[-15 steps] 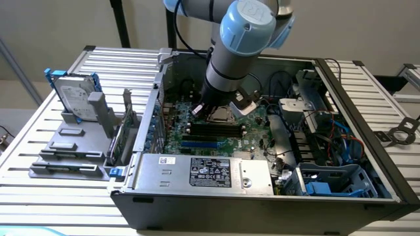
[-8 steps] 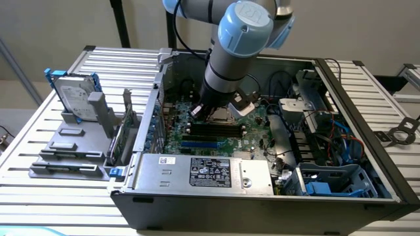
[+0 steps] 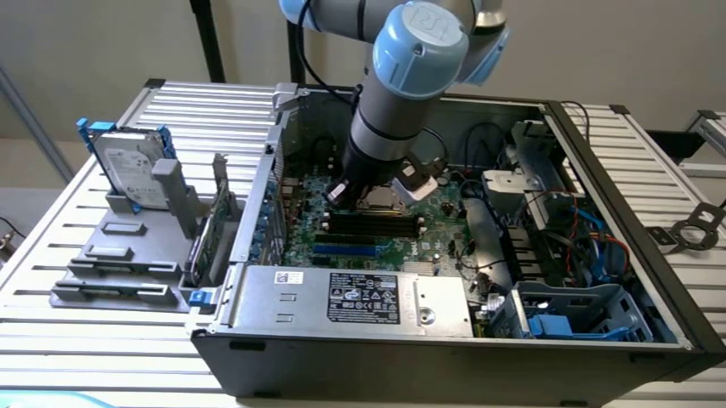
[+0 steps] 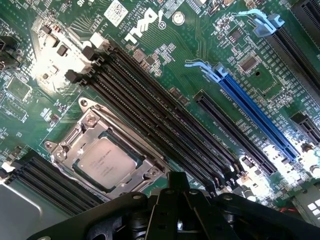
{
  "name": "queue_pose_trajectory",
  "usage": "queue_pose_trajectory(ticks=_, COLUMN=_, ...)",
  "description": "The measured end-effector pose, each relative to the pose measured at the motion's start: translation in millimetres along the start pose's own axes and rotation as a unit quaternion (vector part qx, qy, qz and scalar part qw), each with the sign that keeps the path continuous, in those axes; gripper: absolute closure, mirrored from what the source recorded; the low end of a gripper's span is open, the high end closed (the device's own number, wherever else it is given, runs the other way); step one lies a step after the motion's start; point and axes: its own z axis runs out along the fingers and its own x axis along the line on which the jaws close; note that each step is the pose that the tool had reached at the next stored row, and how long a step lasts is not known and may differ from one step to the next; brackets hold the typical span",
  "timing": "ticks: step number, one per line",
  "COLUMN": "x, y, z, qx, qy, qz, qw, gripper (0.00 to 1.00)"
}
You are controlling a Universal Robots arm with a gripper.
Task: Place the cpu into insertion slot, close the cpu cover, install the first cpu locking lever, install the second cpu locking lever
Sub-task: 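Install the second cpu locking lever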
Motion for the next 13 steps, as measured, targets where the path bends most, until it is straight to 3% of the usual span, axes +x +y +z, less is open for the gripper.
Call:
queue_pose_trajectory(ticks=7, x=-0.1, y=-0.2, z=-0.5, qx=0.0031, qy=-0.0002, qz=-0.009, qw=1.0000, gripper=0.89)
queue_pose_trajectory(ticks=13, x=1.4, y=-3.4, z=-12.6, qx=0.0044, qy=-0.0005, qz=-0.009, qw=1.0000, gripper=0.89)
